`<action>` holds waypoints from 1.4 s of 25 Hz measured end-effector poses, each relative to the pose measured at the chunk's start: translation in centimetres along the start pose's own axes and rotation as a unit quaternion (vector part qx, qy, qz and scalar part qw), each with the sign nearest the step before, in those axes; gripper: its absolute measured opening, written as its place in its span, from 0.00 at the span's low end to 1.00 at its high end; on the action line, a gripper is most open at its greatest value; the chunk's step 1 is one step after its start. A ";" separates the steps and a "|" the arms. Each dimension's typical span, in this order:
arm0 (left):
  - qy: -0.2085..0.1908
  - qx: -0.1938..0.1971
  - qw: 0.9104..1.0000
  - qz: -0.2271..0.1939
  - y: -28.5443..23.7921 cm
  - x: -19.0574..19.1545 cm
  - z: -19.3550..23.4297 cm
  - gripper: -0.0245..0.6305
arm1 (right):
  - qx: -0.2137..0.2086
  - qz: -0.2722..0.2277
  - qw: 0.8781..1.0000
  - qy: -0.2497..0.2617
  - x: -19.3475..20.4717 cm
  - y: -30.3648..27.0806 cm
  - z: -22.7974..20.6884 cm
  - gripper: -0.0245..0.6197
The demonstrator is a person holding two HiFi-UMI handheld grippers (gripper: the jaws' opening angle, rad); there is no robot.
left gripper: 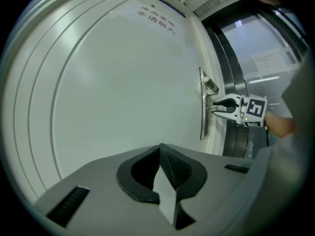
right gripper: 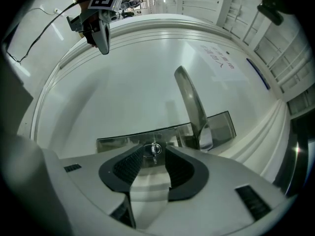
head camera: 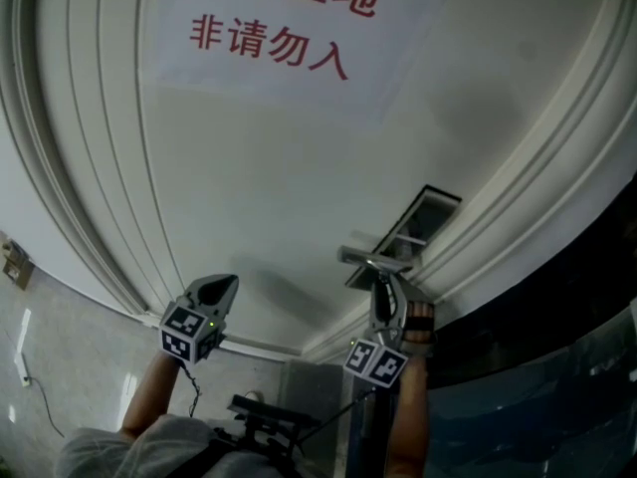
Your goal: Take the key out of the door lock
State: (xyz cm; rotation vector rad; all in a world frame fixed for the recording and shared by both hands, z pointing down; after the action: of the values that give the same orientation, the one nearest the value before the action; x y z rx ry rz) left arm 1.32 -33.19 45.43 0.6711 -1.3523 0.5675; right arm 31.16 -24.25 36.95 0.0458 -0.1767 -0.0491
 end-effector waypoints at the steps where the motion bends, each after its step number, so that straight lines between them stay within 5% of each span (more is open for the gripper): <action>1: 0.001 0.000 1.000 0.000 0.0 0.0 0.0 0.05 | -0.001 0.000 1.000 0.002 0.0 -0.1 0.0 0.27; 11: 0.006 -0.007 1.000 0.001 -0.1 0.2 0.4 0.05 | -0.013 0.015 1.000 0.020 0.2 -0.8 0.3 0.27; 20: 0.010 -0.011 1.000 0.000 0.2 0.4 0.5 0.04 | 0.001 0.019 0.999 0.036 0.0 -0.8 0.2 0.10; 35: 0.011 -0.015 1.000 -0.001 1.1 0.3 0.7 0.05 | -0.006 0.033 0.998 0.050 -0.4 -0.9 0.1 0.07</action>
State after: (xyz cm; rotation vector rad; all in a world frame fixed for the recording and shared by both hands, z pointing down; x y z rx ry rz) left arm 0.09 -32.98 45.88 0.6398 -1.3366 0.5494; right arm 30.76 -25.12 36.89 0.0307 -0.0774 0.0176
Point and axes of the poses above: the fingertips, and each gripper's own axes: y backward along the fingers, z to its left, x out of its underside, the point moved 9 cm from there along y, backward along the fingers, and after that the axes turned 14 degrees about -z, right-handed, at the moved point
